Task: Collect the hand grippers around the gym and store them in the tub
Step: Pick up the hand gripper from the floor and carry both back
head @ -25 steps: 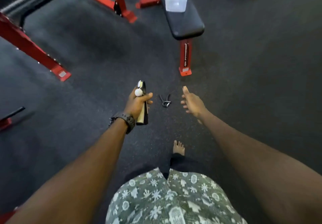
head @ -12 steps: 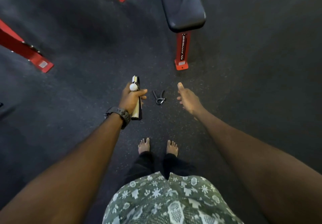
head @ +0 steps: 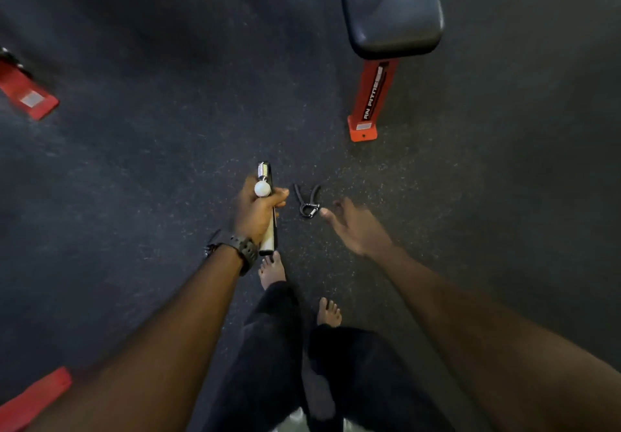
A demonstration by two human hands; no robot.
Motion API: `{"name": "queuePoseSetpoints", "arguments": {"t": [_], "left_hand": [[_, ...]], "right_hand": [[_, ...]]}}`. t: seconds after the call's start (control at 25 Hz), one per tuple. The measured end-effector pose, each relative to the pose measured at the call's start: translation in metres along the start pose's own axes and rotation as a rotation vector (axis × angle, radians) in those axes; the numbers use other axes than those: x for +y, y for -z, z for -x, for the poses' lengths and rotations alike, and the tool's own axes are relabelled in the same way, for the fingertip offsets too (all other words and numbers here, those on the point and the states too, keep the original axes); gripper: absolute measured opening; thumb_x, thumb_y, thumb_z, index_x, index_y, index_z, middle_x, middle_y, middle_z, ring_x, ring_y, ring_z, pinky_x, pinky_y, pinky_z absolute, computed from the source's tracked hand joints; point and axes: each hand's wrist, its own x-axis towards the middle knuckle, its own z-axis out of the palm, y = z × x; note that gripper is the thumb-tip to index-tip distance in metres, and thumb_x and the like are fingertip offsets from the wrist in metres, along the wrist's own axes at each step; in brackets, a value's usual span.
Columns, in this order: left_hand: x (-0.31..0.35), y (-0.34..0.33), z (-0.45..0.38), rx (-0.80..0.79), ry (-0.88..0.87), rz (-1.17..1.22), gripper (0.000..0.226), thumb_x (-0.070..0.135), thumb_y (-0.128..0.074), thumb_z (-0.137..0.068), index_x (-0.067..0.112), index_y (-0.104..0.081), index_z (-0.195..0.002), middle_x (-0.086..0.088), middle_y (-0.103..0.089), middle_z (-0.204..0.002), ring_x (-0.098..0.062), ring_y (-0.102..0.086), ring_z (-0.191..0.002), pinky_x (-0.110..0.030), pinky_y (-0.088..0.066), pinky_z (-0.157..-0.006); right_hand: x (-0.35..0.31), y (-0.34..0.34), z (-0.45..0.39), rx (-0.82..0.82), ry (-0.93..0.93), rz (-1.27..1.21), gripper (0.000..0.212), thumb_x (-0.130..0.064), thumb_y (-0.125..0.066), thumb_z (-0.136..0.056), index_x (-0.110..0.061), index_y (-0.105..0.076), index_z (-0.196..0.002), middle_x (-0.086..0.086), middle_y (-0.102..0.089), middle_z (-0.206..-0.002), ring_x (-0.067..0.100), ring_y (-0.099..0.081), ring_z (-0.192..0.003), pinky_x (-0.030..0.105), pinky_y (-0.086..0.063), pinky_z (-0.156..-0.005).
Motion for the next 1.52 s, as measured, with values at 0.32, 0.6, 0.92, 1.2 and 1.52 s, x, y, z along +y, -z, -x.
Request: {"name": "queuePoseSetpoints", "arguments": {"t": [0.32, 0.6, 0.92, 1.2, 1.52], "left_hand": [[-0.176, -0.028, -0.244, -0.026, -0.007, -0.082, 0.035, 0.003, -0.065, -0.088, 0.013, -0.052, -0.118, 0.001, -0.064, -0.082, -0.010, -0.061, -0.079, -0.031, -0.053, -0.082], [-0.301, -0.048, -0.384, -0.025, 0.026, -0.153, 0.032, 0.005, -0.068, -0.085, 0.013, -0.054, -0.112, -0.008, -0.065, -0.095, -0.017, -0.060, -0.083, -0.034, -0.050, -0.081], [-0.208, -0.067, -0.355, 0.011, 0.025, -0.033, 0.025, 0.009, -0.066, -0.088, 0.013, -0.052, -0.108, -0.002, -0.061, -0.080, -0.020, -0.058, -0.077, -0.039, -0.048, -0.074], [0.118, -0.066, -0.210, 0.013, -0.316, 0.033, 0.035, 0.002, -0.067, -0.086, 0.011, -0.056, -0.118, -0.006, -0.063, -0.086, -0.022, -0.059, -0.083, -0.035, -0.050, -0.074], [0.470, -0.080, 0.059, -0.151, -0.809, 0.007, 0.036, 0.003, -0.074, -0.079, 0.018, -0.055, -0.106, -0.001, -0.058, -0.080, -0.015, -0.058, -0.072, -0.026, -0.051, -0.063]], "right_hand": [[0.093, -0.144, -0.284, -0.104, 0.560, 0.722, 0.051, -0.009, -0.053, -0.095, -0.006, -0.041, -0.144, 0.019, -0.050, -0.137, 0.037, -0.046, -0.126, 0.045, -0.041, -0.098], [0.185, -0.244, -0.447, -0.274, 0.891, 1.419, 0.087, -0.014, -0.065, -0.090, -0.041, -0.015, -0.155, 0.008, -0.004, -0.168, 0.037, 0.000, -0.154, 0.052, 0.006, -0.121], [0.153, -0.165, -0.401, -0.249, 0.561, 0.852, 0.070, -0.057, -0.068, -0.076, -0.023, -0.049, -0.134, 0.006, -0.057, -0.129, 0.032, -0.057, -0.118, 0.046, -0.049, -0.097], [-0.041, 0.108, -0.227, 0.242, 0.279, -0.560, 0.051, -0.044, -0.057, -0.071, -0.022, -0.054, -0.117, -0.005, -0.065, -0.100, 0.016, -0.060, -0.089, 0.032, -0.045, -0.078], [-0.231, 0.439, 0.060, 0.426, 0.572, -1.069, 0.006, -0.011, -0.052, -0.095, -0.012, -0.057, -0.097, 0.018, -0.061, -0.097, 0.027, -0.059, -0.085, 0.034, -0.050, -0.075]]}}
